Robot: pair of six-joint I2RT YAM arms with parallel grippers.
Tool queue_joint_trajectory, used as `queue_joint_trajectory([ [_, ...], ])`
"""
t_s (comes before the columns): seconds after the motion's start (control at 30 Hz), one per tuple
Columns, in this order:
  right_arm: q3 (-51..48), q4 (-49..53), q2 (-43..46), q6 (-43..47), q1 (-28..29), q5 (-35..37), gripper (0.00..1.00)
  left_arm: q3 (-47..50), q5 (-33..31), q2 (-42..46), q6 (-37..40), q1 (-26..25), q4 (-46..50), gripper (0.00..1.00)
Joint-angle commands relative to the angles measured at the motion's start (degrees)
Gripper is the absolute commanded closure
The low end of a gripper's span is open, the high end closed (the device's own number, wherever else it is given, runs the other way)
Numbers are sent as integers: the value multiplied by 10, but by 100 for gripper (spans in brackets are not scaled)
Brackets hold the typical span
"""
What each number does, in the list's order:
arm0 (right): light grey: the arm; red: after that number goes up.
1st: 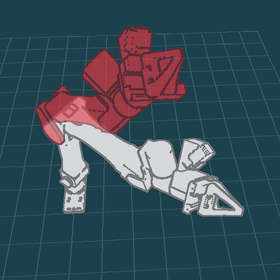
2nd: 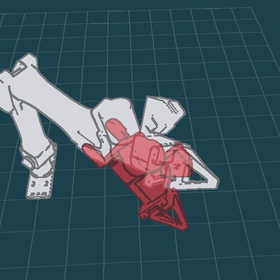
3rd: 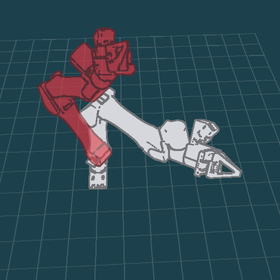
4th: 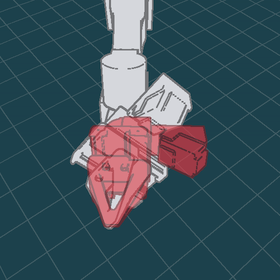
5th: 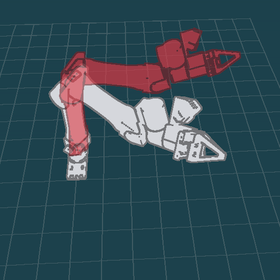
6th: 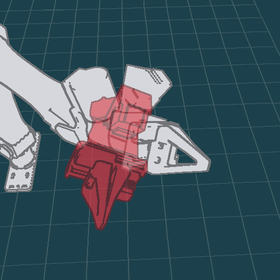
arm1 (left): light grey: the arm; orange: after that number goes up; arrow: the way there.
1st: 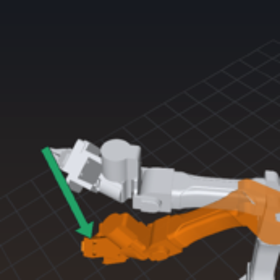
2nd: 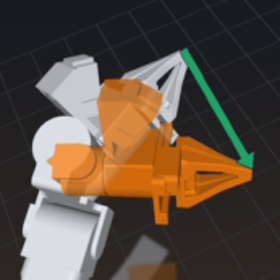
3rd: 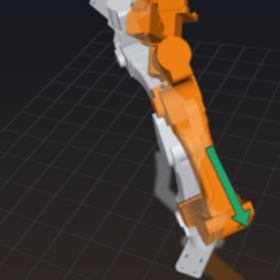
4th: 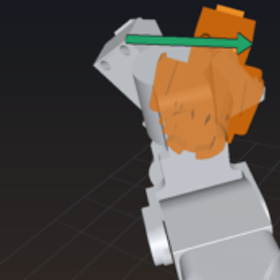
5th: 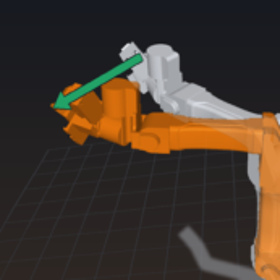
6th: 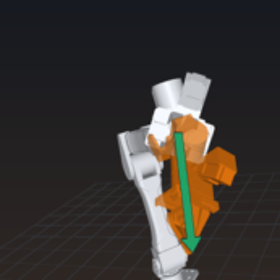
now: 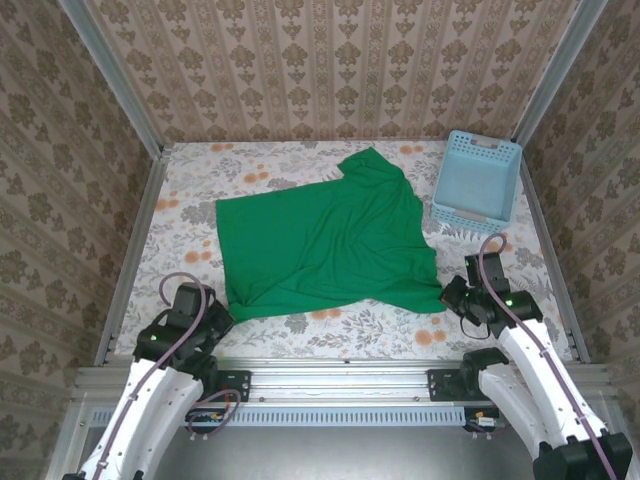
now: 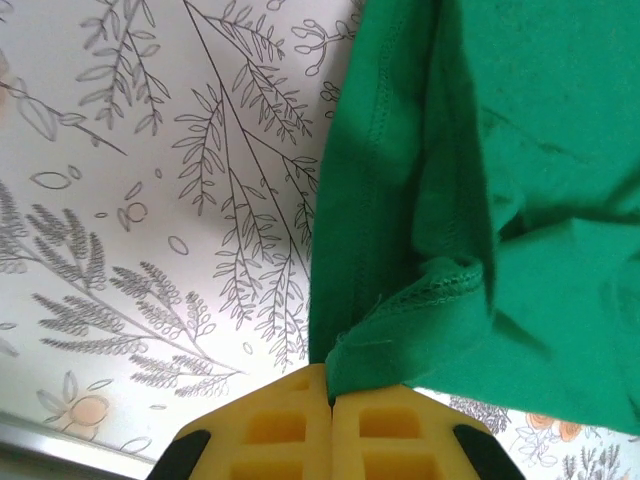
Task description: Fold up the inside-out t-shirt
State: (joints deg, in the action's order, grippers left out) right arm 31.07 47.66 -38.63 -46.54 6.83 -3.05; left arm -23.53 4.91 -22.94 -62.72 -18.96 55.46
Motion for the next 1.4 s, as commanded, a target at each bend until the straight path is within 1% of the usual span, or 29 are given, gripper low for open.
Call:
queue_joint_trajectory([
  [0.0,-18,39,28,-48,-2,15,100,32,23,-3,-47,-5,37,100],
  [0.07,-26,47,35,-51,-2,23,100,45,22,-6,-50,-7,33,100],
  [0.1,-27,54,39,-54,-2,31,100,51,19,-7,-48,-8,25,97],
  [0.17,-32,54,44,-56,-2,38,100,59,16,-15,-46,-8,10,85],
  [0.27,-30,43,42,-55,-2,34,100,51,18,-39,-34,-11,-13,73],
  [0.3,-26,39,39,-53,-2,33,100,40,11,-46,-25,-14,-16,67],
  [0.4,-15,30,27,-43,-2,37,100,-11,-35,-72,2,-28,-1,50],
  [0.47,-9,25,18,-37,-2,36,100,-35,-58,-99,22,-35,2,42],
  [0.57,-3,21,12,-33,-2,36,100,-58,-69,-158,54,-47,-14,37],
  [0.63,-1,20,13,-31,-2,38,100,-69,-72,-200,78,-64,-38,33],
  [0.67,0,20,13,-30,-2,41,100,-76,-73,-221,82,-67,-44,33],
  [0.7,-1,19,13,-31,-1,42,100,-79,-74,-245,86,-90,-58,33],
  [0.73,-1,18,12,-31,-1,44,100,-82,-74,-268,92,-101,-73,32],
  [0.8,-2,17,12,-31,-1,46,100,-89,-80,-312,94,-111,-84,31],
  [0.87,-1,19,12,-30,-2,54,100,-82,-81,-341,93,-112,-103,34],
  [0.97,9,27,12,-27,-2,73,100,-59,-81,-349,85,-106,-130,51],
  [1.03,13,30,11,-25,-2,82,100,-50,-91,-338,75,-98,-121,65],
  [1.1,14,30,10,-23,-2,87,100,-42,-101,-314,68,-90,-106,75],
  [1.23,17,34,7,-21,-2,104,100,-25,-111,-250,52,-77,-74,87],
  [1.37,15,25,2,-21,-2,105,100,-19,-95,-219,52,-75,-71,91],
])
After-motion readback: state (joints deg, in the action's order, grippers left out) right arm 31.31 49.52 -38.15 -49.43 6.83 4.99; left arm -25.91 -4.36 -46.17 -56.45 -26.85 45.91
